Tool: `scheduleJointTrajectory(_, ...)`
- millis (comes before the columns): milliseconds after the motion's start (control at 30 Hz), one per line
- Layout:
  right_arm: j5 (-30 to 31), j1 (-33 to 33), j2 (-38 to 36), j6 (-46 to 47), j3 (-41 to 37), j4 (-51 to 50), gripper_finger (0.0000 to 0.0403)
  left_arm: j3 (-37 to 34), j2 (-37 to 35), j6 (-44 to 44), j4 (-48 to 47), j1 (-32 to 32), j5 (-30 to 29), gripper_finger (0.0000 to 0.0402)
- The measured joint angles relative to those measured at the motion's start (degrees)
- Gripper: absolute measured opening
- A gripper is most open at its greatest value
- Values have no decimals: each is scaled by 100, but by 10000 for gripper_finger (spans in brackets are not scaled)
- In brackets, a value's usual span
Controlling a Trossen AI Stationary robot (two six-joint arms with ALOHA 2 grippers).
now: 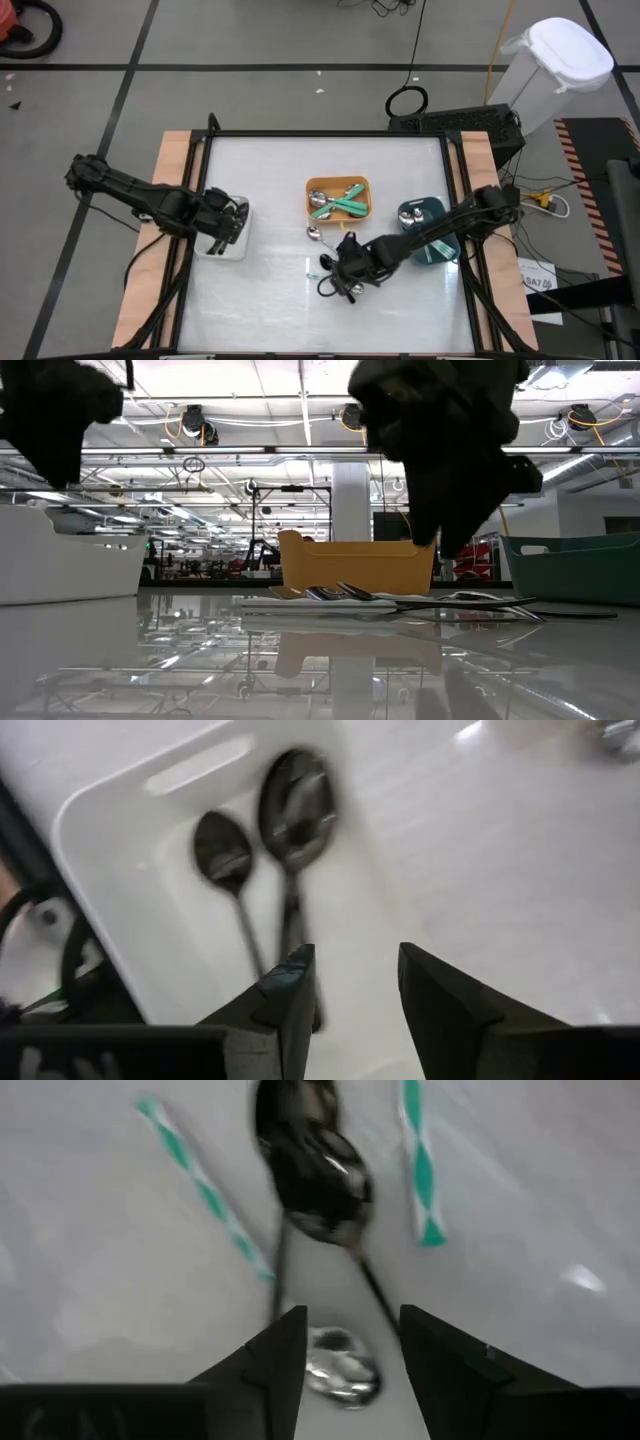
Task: Sort silverware by color (type)
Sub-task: Put the black spoon into the white bin
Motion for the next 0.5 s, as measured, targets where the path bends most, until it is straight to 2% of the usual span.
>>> scheduleJointTrajectory(233,-159,-194,361,-980,0,-167,155,627,-2,-44,58,-316,-708,145)
scheduleJointTrajectory(333,-399,-229,631,-1284,0,86,155,715,-2,-82,56,-358,-790,145)
scheduleJointTrajectory(500,-375,-229,857,-1246,24,160,155,731,0,-107,54,-372,-800,145)
